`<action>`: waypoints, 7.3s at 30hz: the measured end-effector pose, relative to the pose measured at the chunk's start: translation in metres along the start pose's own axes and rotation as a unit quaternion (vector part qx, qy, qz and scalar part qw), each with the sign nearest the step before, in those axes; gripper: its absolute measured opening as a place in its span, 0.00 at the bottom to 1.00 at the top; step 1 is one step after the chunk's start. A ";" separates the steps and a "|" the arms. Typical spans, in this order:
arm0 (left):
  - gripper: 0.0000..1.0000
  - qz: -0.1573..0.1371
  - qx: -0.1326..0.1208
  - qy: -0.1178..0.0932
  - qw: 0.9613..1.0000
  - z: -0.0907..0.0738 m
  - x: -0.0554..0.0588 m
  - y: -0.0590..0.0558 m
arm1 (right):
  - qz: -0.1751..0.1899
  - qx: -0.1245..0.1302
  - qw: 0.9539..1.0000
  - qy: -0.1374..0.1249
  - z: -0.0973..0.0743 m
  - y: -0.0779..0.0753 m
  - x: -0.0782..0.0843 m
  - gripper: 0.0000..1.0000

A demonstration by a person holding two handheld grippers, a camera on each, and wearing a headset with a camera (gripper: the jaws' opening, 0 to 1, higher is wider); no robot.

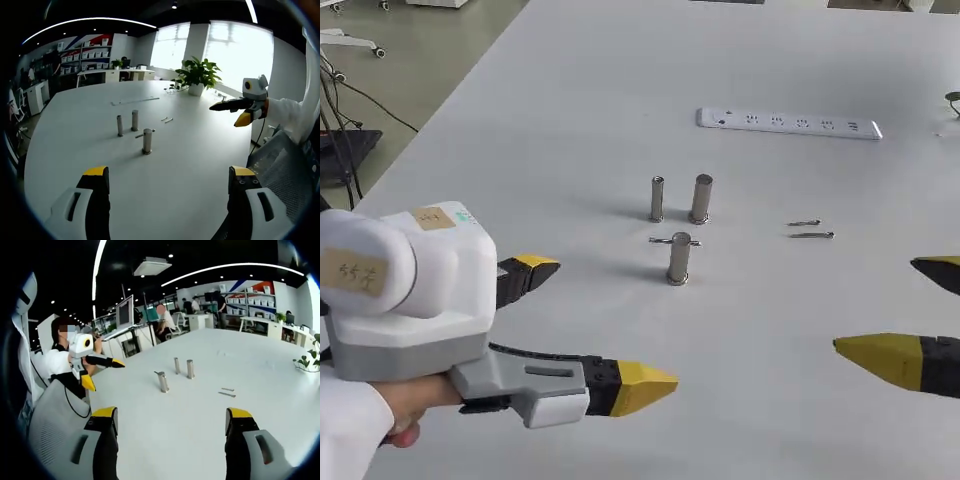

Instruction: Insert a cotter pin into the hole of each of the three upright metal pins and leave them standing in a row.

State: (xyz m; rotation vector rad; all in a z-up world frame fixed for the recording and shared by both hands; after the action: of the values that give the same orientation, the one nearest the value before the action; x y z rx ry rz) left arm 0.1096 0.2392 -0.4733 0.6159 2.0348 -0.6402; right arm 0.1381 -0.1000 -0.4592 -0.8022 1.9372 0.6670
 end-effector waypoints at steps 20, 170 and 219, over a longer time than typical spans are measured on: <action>0.99 0.005 -0.012 -0.014 1.000 0.002 -0.023 0.025 | 0.024 0.019 1.000 0.004 0.000 -0.003 0.003 0.98; 0.07 0.117 0.049 0.041 0.991 0.154 -0.039 -0.026 | 0.069 0.065 0.994 -0.057 -0.032 -0.023 0.008 0.78; 0.51 0.100 0.153 0.021 0.983 0.129 -0.022 -0.039 | 0.063 0.059 0.995 -0.039 -0.029 -0.020 0.014 0.78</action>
State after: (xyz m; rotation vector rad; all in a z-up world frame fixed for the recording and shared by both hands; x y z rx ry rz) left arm 0.1723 0.1234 -0.5075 1.0074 1.8962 -0.8312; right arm 0.1325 -0.1373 -0.4616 -0.5760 1.9492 0.6421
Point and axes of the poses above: the centre of the closed fingertips' face, and the gripper's own axes: z roughly forward along the fingers, y roughly to its left, x roughly out of its underside, the point moved 10 cm from there along -z, roughly backward along the fingers, and after that the axes turned 1 degree about -z, right-handed, at the moved point
